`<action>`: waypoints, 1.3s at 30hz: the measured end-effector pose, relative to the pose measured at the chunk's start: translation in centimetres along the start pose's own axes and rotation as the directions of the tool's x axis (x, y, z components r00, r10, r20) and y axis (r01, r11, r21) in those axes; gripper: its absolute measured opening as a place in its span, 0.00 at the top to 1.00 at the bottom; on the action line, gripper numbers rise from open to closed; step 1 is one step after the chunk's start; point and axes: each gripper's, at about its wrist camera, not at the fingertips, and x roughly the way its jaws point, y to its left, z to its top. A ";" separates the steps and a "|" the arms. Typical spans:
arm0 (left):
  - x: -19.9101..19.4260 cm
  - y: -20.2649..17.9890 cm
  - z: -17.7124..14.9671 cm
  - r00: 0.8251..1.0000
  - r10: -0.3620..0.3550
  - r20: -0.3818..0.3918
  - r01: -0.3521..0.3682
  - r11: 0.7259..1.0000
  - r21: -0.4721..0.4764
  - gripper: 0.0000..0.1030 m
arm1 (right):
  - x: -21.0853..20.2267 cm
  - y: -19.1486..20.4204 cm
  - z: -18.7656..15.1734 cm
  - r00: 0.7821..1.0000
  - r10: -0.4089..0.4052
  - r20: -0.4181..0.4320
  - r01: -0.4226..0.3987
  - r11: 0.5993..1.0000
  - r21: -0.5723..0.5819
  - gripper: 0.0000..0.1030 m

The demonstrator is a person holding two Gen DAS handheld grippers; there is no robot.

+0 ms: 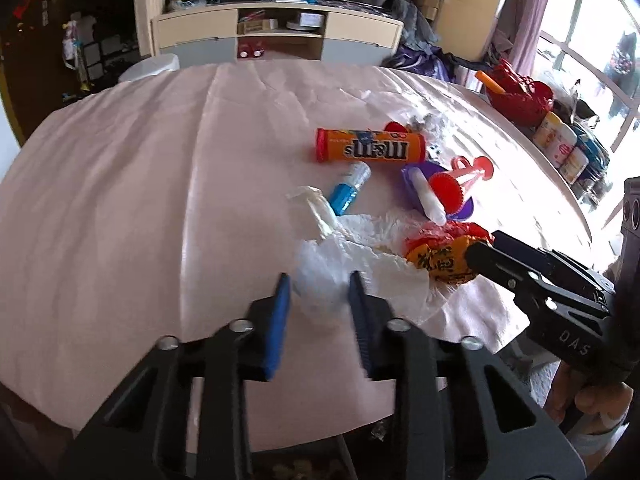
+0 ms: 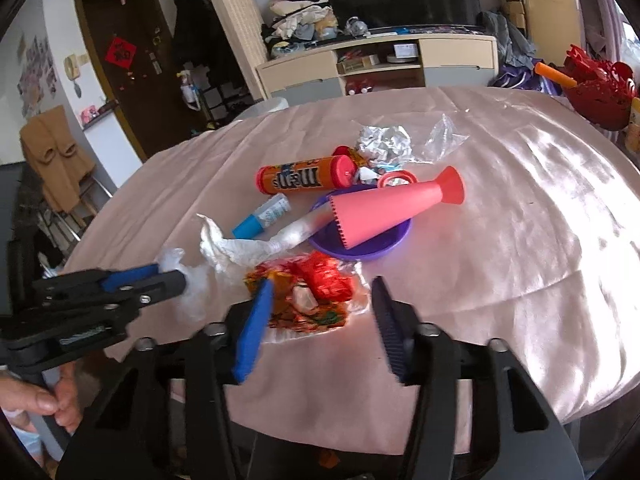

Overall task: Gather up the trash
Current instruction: 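Grasp the clear plastic bag with the left tool while the right tool grasps the red candy wrapper, then lower both held items into the black bin and open both tools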

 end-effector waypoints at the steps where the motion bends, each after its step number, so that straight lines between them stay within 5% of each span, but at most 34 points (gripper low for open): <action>1: -0.1 -0.1 0.0 1.000 0.000 0.003 0.000 1.000 0.007 0.79 | 0.0 0.2 0.0 1.000 -0.009 0.004 0.009 1.000 -0.006 0.69; 20: -8.3 -1.1 0.1 0.985 0.025 0.173 -0.024 1.000 -0.009 0.85 | -6.2 1.5 0.7 0.989 -0.086 0.120 0.090 0.995 -0.032 0.77; 30: -12.9 -4.2 -3.9 0.977 -0.010 0.212 0.010 1.000 0.003 0.85 | -10.7 0.9 -1.9 0.986 -0.096 0.135 0.101 0.995 -0.025 0.77; 39: -13.1 -6.3 -8.1 0.981 -0.047 0.188 0.050 0.999 -0.014 0.85 | -12.9 -0.2 -5.3 0.988 -0.131 0.077 0.132 0.991 -0.007 0.77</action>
